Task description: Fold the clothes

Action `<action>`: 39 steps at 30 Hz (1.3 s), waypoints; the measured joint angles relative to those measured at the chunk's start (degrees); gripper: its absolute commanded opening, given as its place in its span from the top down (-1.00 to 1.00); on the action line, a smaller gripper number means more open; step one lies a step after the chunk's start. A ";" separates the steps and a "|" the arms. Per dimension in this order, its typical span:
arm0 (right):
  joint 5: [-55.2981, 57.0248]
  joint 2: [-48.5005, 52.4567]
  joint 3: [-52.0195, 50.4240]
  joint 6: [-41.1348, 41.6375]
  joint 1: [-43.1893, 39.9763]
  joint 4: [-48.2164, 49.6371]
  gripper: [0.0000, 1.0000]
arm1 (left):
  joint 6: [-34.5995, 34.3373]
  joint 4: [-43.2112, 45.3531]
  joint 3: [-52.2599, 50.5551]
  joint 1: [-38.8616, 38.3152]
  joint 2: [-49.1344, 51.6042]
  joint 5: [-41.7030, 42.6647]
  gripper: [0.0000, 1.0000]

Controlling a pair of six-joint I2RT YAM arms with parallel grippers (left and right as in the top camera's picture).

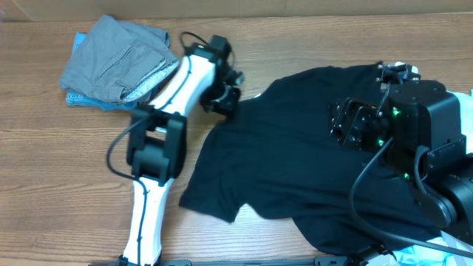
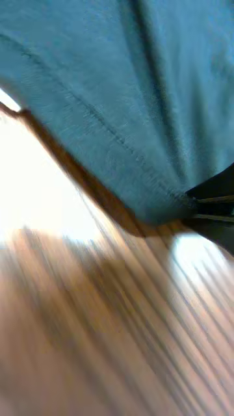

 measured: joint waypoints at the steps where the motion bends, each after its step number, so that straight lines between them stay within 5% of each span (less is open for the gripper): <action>1: 0.35 0.00 0.00 -0.02 0.00 -0.59 -0.39 | -0.20 -1.09 0.00 1.53 -1.09 -0.94 0.91; 7: 1.01 0.00 0.00 -0.04 0.00 -1.46 -0.40 | -1.29 -6.47 0.68 14.49 -9.86 -8.15 0.89; 10: 1.11 0.00 -0.02 -0.02 0.00 -1.44 -0.42 | -1.33 -7.52 1.05 20.50 -12.96 -8.28 0.35; 12: 1.51 0.00 0.00 -0.04 0.02 -1.46 -0.47 | -0.87 -8.31 1.14 23.08 -14.80 -8.04 -0.19; 14: 2.25 0.24 0.00 0.44 0.00 -2.05 -0.46 | -0.20 -8.66 1.16 22.95 -15.69 -7.80 -0.25; 20: 6.23 4.90 0.00 6.08 -3.04 -8.15 -0.50 | 0.31 -8.85 1.16 20.28 -18.80 -6.91 -0.13; 29: 5.01 20.20 -0.68 7.56 -18.84 -8.85 -0.12 | 2.38 -9.01 1.25 17.29 -23.93 -5.75 0.58; 39: -7.30 35.63 -1.79 -1.18 -25.07 -4.46 -0.32 | 6.84 1.27 1.31 3.93 -21.33 -3.87 0.50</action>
